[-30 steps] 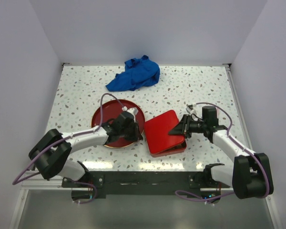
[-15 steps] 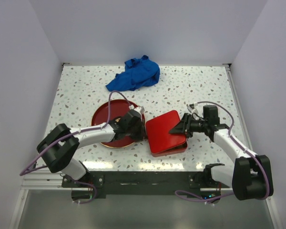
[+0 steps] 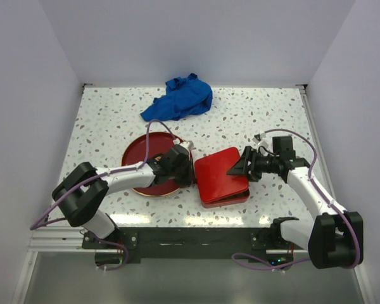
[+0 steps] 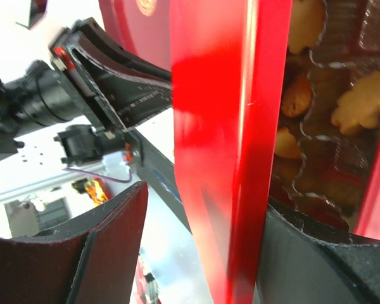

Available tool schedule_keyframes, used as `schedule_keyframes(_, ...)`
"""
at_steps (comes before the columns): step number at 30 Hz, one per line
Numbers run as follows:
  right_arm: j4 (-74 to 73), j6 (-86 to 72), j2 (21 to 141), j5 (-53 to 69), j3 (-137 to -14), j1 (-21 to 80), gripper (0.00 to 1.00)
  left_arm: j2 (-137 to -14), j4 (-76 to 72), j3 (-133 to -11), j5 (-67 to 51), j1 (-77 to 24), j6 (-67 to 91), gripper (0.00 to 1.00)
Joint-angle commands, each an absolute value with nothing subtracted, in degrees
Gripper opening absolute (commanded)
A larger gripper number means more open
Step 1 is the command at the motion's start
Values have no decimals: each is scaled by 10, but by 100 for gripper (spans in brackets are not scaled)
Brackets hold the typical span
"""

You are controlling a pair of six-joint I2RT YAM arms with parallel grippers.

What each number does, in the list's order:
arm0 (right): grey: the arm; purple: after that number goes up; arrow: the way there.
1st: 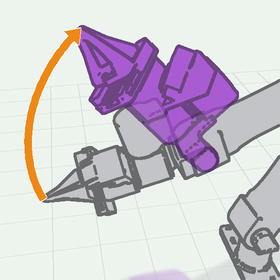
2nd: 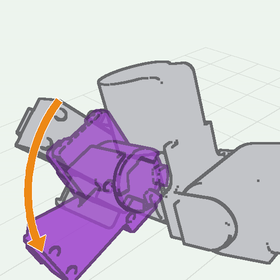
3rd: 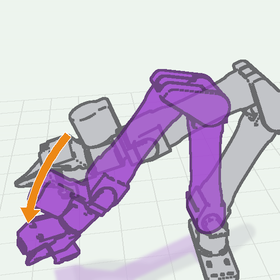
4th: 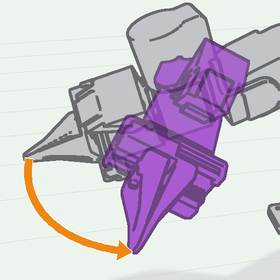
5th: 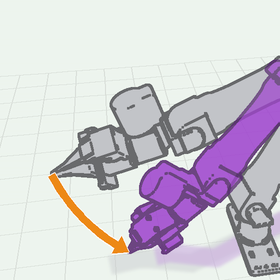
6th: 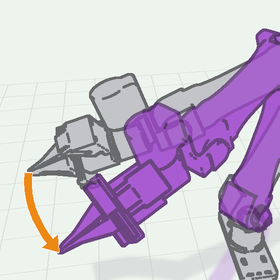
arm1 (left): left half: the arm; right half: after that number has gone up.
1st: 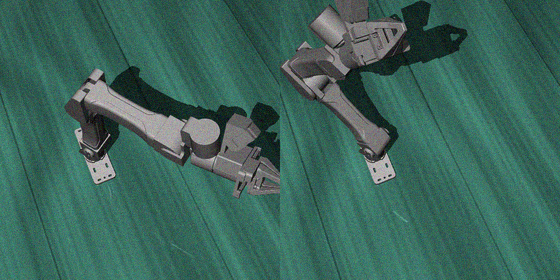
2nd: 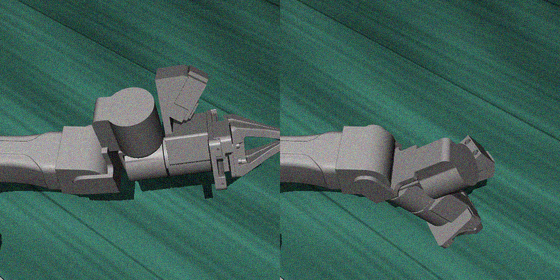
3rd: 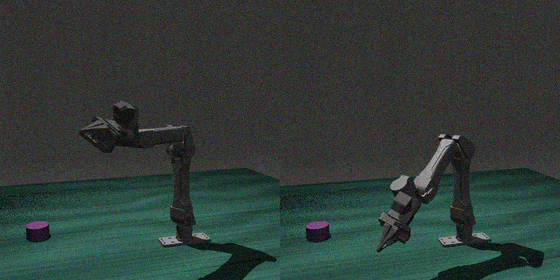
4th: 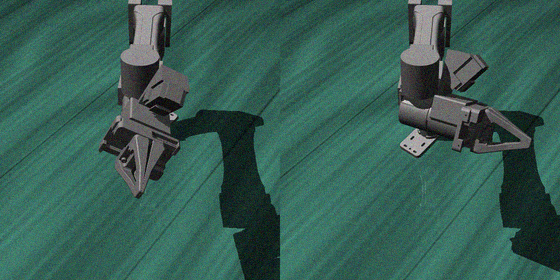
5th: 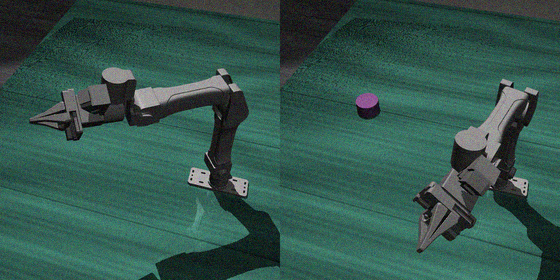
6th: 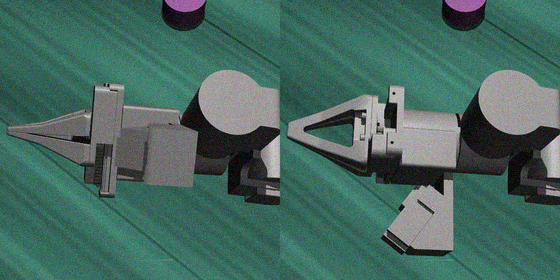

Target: Pack the cookies

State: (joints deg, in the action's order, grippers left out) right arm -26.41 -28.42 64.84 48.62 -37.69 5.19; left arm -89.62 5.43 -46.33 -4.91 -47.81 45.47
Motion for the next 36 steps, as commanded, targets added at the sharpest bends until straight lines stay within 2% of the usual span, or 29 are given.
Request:
schedule_keyframes(1,-344,-223,638,446,-426,50,64,-899,37,-490,-55,-483,443,23)
schedule_keyframes(11,-421,-204,640,317,-465,40,71,-902,40,-493,-54,-483,444,23)
schedule_keyframes(20,-436,-187,638,281,-483,38,71,-908,47,-506,-57,-483,437,22)
schedule_keyframes(33,-439,-169,633,257,-499,37,69,-909,53,-504,-55,-483,436,22)
schedule_keyframes(36,-417,-141,641,295,-510,36,63,-909,52,-507,-56,-483,438,22)
